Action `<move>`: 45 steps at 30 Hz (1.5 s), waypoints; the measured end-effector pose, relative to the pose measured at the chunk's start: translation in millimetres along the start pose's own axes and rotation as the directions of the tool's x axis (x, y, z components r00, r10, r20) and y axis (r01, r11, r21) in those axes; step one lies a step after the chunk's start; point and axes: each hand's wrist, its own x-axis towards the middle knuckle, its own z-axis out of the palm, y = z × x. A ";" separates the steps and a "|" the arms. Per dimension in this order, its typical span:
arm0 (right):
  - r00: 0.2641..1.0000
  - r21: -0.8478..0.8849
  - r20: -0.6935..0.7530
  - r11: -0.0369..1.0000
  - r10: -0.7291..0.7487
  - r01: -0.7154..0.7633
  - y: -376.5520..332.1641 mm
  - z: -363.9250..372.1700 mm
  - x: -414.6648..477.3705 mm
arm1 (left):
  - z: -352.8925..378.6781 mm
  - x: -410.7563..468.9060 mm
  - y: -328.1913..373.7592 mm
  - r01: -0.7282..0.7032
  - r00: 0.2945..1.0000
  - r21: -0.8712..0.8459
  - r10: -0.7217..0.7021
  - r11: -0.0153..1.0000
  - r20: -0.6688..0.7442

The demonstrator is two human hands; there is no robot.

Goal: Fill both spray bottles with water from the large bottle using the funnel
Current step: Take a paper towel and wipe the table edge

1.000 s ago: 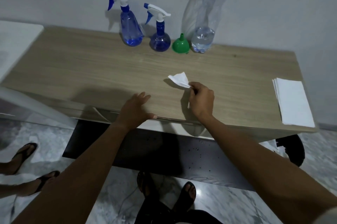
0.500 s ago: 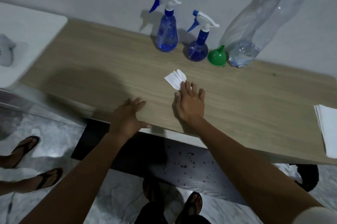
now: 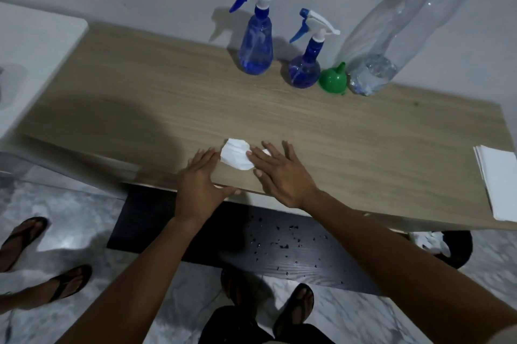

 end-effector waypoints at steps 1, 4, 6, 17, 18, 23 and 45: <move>1.000 -0.013 0.016 1.000 -0.026 0.026 5.8 -0.1 -14.0 | 1.0 -1.2 1.6 -0.004 1.000 -0.003 0.004 1.000 0.000; 0.999 -0.019 0.037 0.999 -0.031 0.032 28.1 -4.7 -54.0 | 6.2 -3.8 11.2 -0.077 0.993 0.063 0.071 0.995 0.093; 0.999 -0.032 0.040 0.999 0.015 -0.014 44.7 -10.2 -76.0 | 13.8 -6.0 21.9 -0.152 0.978 0.083 0.137 0.985 0.158; 0.877 -0.017 -0.165 0.887 0.452 -0.461 86.2 2.3 -166.4 | 70.5 -30.7 109.9 -0.310 0.919 0.107 0.268 0.945 0.290; 0.893 -0.032 -0.170 0.904 0.416 -0.427 86.6 5.0 -177.0 | 75.0 -33.8 116.6 -0.319 0.915 0.121 0.273 0.940 0.297; 0.957 -0.151 -0.190 0.957 0.217 -0.247 126.9 -0.8 -231.4 | 95.4 -46.5 147.4 -0.254 0.942 0.221 0.189 0.942 0.277; 0.160 0.876 -0.260 0.302 0.952 -0.376 270.8 -86.4 -445.4 | 254.9 -72.7 447.5 -0.411 0.826 0.098 0.324 0.906 0.461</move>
